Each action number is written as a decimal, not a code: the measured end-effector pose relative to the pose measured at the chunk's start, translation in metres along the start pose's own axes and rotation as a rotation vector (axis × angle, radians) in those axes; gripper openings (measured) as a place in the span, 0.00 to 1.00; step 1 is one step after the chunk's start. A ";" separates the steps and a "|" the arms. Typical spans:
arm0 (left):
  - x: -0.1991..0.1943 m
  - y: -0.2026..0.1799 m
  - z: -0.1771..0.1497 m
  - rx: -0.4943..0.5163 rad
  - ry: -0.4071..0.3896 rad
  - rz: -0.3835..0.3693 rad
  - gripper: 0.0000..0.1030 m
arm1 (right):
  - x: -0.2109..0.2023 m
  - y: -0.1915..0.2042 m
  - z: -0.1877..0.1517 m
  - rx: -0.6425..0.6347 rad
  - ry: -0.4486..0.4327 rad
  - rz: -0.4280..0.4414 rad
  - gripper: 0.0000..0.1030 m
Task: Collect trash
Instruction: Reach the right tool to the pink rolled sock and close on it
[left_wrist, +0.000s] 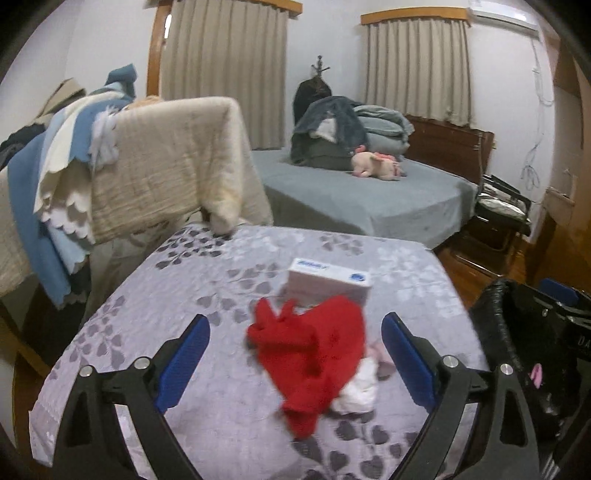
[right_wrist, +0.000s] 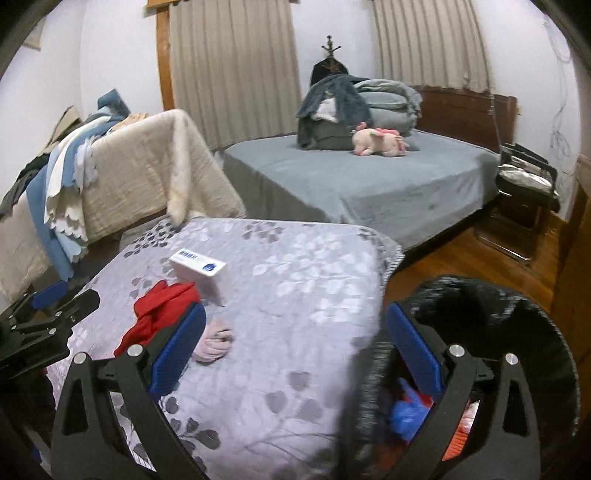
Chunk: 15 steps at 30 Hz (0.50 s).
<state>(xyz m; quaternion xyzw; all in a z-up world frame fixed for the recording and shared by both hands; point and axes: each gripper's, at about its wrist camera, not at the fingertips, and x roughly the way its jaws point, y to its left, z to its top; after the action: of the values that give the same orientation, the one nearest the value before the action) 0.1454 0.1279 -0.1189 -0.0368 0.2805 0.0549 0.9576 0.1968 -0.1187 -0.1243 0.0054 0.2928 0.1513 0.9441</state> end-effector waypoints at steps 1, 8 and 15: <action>0.002 0.003 -0.002 -0.004 0.004 0.007 0.90 | 0.006 0.005 -0.002 -0.005 0.004 0.005 0.93; 0.015 0.022 -0.016 -0.030 0.026 0.040 0.90 | 0.043 0.031 -0.016 -0.013 0.047 0.026 0.93; 0.033 0.039 -0.025 -0.049 0.050 0.066 0.89 | 0.078 0.046 -0.028 -0.030 0.110 0.024 0.93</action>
<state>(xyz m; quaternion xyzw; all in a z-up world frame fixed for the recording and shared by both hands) 0.1549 0.1665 -0.1588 -0.0522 0.3039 0.0925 0.9468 0.2287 -0.0542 -0.1860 -0.0137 0.3419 0.1671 0.9247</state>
